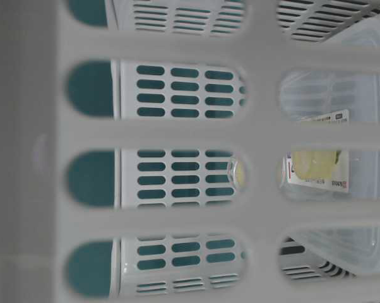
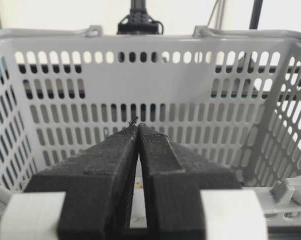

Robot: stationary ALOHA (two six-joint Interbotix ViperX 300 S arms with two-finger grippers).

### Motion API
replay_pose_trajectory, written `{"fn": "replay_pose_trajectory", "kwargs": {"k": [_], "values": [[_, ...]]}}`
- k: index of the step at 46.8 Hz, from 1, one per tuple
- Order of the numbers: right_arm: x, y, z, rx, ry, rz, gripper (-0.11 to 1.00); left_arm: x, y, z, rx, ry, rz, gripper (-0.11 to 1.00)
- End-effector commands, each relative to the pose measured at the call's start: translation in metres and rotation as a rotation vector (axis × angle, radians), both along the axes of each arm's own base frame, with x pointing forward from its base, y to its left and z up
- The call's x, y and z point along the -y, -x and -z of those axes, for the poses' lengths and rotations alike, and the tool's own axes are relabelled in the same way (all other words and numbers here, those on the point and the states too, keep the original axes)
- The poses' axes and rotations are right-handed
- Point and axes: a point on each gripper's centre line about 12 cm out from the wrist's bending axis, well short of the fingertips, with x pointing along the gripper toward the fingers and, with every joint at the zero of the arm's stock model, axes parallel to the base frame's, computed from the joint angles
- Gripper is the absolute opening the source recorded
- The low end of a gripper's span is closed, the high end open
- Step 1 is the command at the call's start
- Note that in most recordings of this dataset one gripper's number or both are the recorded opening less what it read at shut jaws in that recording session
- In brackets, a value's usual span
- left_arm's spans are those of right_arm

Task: Pick up the cellophane tape from the shopping basket with the left arm.
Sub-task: 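Move the left gripper over the basket toward the tape roll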

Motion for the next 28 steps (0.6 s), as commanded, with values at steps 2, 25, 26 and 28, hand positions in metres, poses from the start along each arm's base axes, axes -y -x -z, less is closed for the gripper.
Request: {"fn": "replay_pose_trajectory", "kwargs": {"k": [2, 25, 26, 28], "values": [[0.000, -0.003, -0.007, 0.015, -0.018, -0.003, 0.01, 0.003, -0.005, -0.023, 0.023, -0.013, 0.016, 0.06], [-0.010, -0.006, -0.025, -0.064, -0.058, -0.050, 0.01, 0.008, -0.082, -0.073, -0.288, -0.008, 0.024, 0.00], [-0.010, -0.006, -0.026, -0.063, -0.060, -0.050, 0.01, 0.009, -0.087, -0.071, -0.313, -0.011, 0.026, 0.00], [-0.010, -0.006, -0.027, -0.063, -0.058, -0.050, 0.01, 0.010, -0.098, -0.071, -0.363, -0.019, 0.028, 0.00]]}}
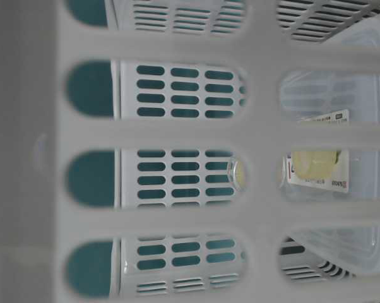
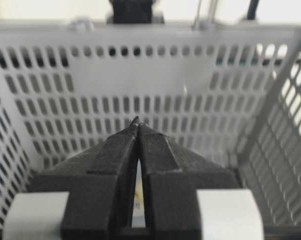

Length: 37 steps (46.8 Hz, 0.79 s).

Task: Pick up the cellophane tape from the shopping basket with the left arm.
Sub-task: 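Move the left gripper over the basket toward the tape roll, then lower the open left gripper around the clear tape roll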

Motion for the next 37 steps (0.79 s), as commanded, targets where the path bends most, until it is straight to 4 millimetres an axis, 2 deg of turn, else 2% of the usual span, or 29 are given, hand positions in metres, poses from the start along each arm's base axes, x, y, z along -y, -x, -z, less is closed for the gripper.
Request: {"fn": "replay_pose_trajectory", "kwargs": {"k": [1, 11, 18, 37], "values": [[-0.001, -0.002, -0.013, 0.027, -0.007, -0.004, 0.01, 0.003, -0.023, -0.010, -0.073, -0.015, 0.009, 0.00], [-0.001, -0.002, -0.014, 0.026, -0.009, -0.004, 0.01, 0.010, -0.062, -0.003, -0.245, -0.018, 0.019, 0.00], [-0.001, -0.003, -0.012, 0.020, -0.009, -0.004, 0.01, 0.016, -0.080, 0.001, -0.320, -0.016, 0.025, 0.00], [-0.001, -0.004, -0.008, -0.005, -0.011, -0.004, 0.02, 0.015, -0.110, 0.025, -0.508, -0.029, 0.014, 0.01]]}}
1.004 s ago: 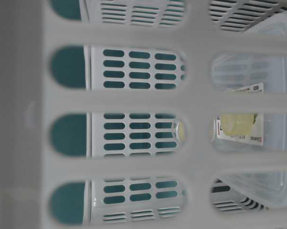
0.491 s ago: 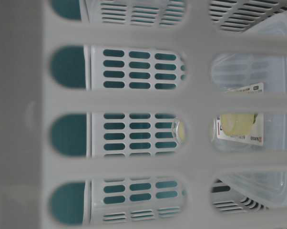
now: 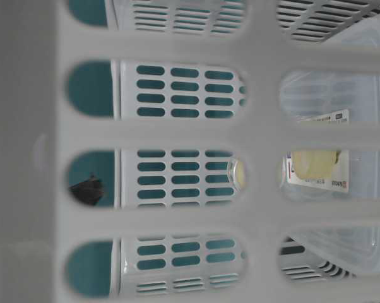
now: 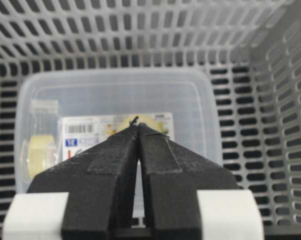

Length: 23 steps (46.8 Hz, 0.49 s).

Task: Pick up the cellophane tape from the shopping basket with the left arm.
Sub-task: 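Lower the open left gripper around the clear tape roll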

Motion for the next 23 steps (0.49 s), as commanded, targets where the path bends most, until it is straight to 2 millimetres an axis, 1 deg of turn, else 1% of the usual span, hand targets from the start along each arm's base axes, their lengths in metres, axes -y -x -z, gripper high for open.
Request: {"fn": "replay_pose_trajectory", "kwargs": {"k": [1, 4, 6, 8, 13, 15, 17, 19, 21, 23], "values": [[-0.001, -0.003, -0.008, 0.018, -0.005, -0.003, 0.04, -0.001, -0.006, -0.009, -0.001, -0.002, -0.005, 0.01], [-0.001, -0.003, -0.008, 0.018, -0.005, -0.003, 0.14, 0.000, -0.011, -0.003, -0.027, -0.002, -0.006, 0.04], [-0.001, -0.003, -0.008, 0.018, -0.008, -0.002, 0.21, 0.001, -0.014, 0.000, -0.041, -0.003, -0.005, 0.11], [-0.001, -0.003, -0.009, 0.024, -0.012, -0.002, 0.32, 0.001, -0.019, 0.004, -0.055, -0.005, -0.004, 0.21], [-0.001, -0.002, -0.009, 0.023, -0.033, -0.002, 0.59, 0.005, -0.030, 0.014, -0.085, -0.009, 0.004, 0.54], [-0.001, -0.002, -0.009, 0.021, -0.042, -0.002, 0.67, 0.008, -0.035, 0.018, -0.096, -0.011, 0.010, 0.68], [-0.001, -0.003, -0.008, 0.018, -0.048, -0.002, 0.72, 0.008, -0.040, 0.022, -0.108, -0.007, 0.006, 0.78], [-0.001, -0.002, -0.009, 0.018, -0.050, -0.001, 0.74, 0.009, -0.046, 0.030, -0.131, -0.008, 0.005, 0.86], [-0.001, -0.002, -0.009, 0.018, -0.048, -0.002, 0.74, 0.009, -0.050, 0.036, -0.151, -0.009, 0.003, 0.90], [-0.001, -0.002, -0.009, 0.018, -0.050, -0.001, 0.73, 0.010, -0.054, 0.042, -0.176, -0.009, 0.002, 0.90]]}}
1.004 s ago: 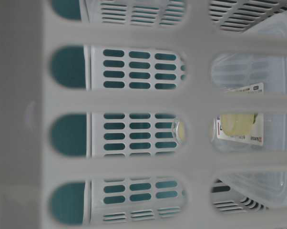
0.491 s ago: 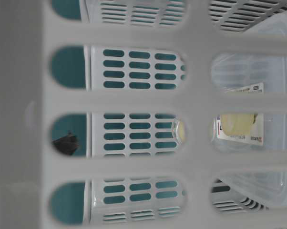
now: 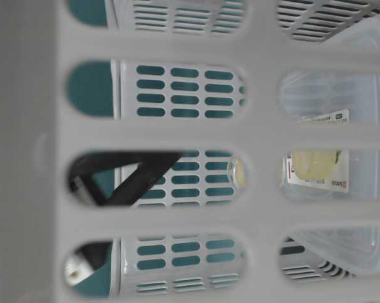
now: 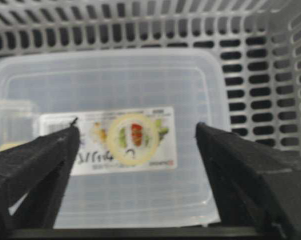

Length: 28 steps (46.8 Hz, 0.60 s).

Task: Pick up the cellophane tape from the shopping basket with the left arm.
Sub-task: 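Lower the open left gripper around the clear tape roll, then close the left gripper fingers on the tape roll's edge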

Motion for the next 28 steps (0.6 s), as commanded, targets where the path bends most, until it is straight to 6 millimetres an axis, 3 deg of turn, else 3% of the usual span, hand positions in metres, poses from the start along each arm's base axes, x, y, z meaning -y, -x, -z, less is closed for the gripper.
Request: {"fn": "replay_pose_trajectory", "kwargs": {"k": [1, 9, 28], "values": [[-0.001, -0.003, -0.008, 0.018, -0.008, -0.002, 0.73, 0.002, -0.011, 0.002, -0.015, 0.002, -0.004, 0.90], [-0.001, -0.002, -0.009, 0.020, -0.007, -0.002, 0.73, 0.003, -0.020, 0.030, -0.151, -0.008, -0.011, 0.89], [-0.002, -0.002, -0.008, 0.019, -0.010, -0.007, 0.73, 0.010, -0.023, 0.067, -0.259, -0.024, 0.006, 0.89]]}}
